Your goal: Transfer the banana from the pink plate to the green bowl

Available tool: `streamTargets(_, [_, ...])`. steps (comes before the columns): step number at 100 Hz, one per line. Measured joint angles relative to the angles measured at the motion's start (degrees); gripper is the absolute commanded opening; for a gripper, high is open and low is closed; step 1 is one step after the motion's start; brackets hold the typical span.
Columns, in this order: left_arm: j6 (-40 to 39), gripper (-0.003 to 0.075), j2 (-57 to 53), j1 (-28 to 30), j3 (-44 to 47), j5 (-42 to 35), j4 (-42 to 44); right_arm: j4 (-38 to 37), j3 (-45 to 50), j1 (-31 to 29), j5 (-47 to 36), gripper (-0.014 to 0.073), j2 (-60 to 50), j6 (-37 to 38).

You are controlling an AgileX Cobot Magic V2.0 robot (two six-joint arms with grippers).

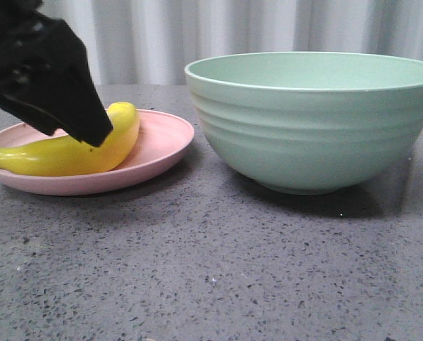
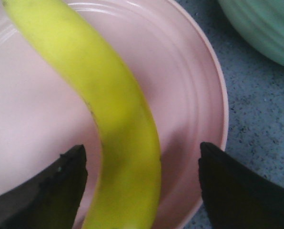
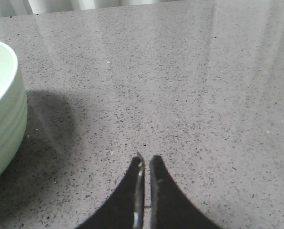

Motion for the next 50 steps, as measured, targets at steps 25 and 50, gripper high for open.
streamTargets(25, [0.08, 0.0461, 4.7, 0.0, -1.79, -0.59, 0.0, 0.0, 0.0, 0.0, 0.0, -0.0062, 0.0, 0.0])
streamTargets(50, [0.12, 0.046, 6.29, 0.0, -1.92, -0.84, 0.12, 0.0, 0.0, 0.0, -0.04, -0.0062, 0.0, 0.0])
